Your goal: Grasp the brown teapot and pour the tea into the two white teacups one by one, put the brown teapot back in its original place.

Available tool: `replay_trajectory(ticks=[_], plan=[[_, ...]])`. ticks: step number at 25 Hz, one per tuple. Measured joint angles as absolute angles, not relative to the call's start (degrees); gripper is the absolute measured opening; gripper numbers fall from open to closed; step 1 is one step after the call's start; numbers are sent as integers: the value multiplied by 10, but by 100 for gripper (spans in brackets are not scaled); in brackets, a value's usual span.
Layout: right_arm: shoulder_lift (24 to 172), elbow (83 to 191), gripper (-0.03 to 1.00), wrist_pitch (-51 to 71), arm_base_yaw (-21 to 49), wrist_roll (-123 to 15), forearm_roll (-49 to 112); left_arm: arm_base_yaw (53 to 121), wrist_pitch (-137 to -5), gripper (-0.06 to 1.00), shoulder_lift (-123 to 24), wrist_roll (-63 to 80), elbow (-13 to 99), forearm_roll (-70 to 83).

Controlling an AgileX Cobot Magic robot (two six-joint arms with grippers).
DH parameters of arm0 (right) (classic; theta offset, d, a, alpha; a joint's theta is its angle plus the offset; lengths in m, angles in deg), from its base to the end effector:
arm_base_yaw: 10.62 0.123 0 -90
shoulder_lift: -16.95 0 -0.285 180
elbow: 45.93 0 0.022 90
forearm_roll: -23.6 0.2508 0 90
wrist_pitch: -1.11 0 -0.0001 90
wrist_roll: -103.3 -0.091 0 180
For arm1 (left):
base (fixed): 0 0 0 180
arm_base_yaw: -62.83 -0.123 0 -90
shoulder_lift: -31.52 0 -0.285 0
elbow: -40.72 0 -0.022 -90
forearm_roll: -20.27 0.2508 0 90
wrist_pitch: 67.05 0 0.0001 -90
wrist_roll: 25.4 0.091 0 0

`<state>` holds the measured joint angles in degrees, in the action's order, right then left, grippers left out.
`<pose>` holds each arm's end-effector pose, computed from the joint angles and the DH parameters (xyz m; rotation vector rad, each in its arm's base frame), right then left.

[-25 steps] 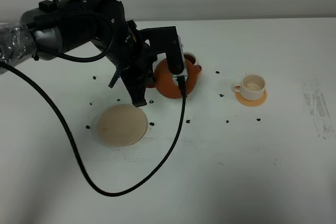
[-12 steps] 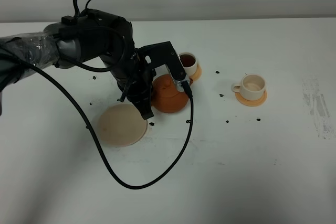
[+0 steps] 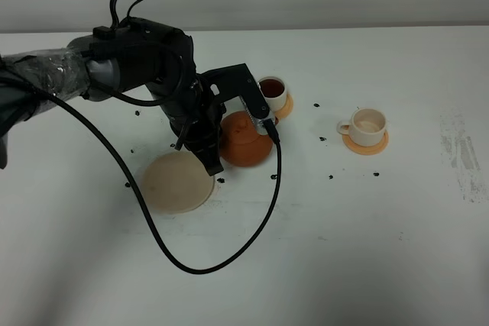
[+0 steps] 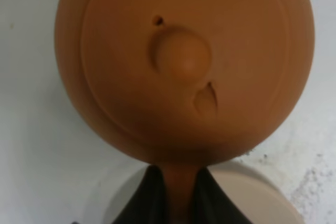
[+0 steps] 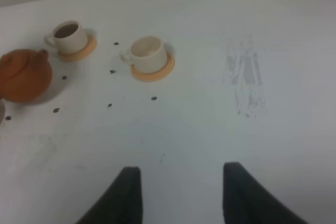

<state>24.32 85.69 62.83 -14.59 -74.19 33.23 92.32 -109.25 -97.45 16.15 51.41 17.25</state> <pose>-0.0067 0.0139 0.2778 0.0155 2.0411 0.1305 0.3822 -0.2198 0.1594 1.5881 2.3042 -0.0081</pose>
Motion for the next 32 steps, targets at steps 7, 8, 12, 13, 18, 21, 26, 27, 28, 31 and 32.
replay_trajectory(ticks=[7, 8, 12, 13, 18, 21, 26, 27, 28, 31, 32], plan=[[243, 857, 38, 628, -146, -742, 332, 949, -1117, 12, -962, 161, 585, 214], [243, 857, 38, 628, -146, -742, 332, 951, -1121, 12, -963, 161, 599, 220], [243, 857, 38, 628, -146, -742, 332, 960, -1140, 12, -984, 173, 680, 226], [243, 857, 38, 628, -146, -742, 332, 963, -1149, 12, -996, 179, 706, 227], [243, 857, 38, 628, -146, -742, 332, 976, -1186, 12, -1080, 217, 827, 246], [243, 857, 38, 628, -146, -742, 332, 987, -1186, 12, -1127, 240, 893, 275], [243, 857, 38, 628, -146, -742, 332, 1003, -1124, 12, -1162, 288, 930, 321], [243, 857, 38, 628, -146, -742, 332, 1007, -1108, 12, -1164, 298, 931, 326], [243, 857, 38, 628, -146, -742, 332, 1011, -1096, 12, -1165, 310, 931, 328], [243, 857, 38, 628, -146, -742, 332, 1023, -1070, 12, -1167, 349, 932, 332], [243, 857, 38, 628, -146, -742, 332, 1026, -1067, 12, -1167, 362, 932, 335]])
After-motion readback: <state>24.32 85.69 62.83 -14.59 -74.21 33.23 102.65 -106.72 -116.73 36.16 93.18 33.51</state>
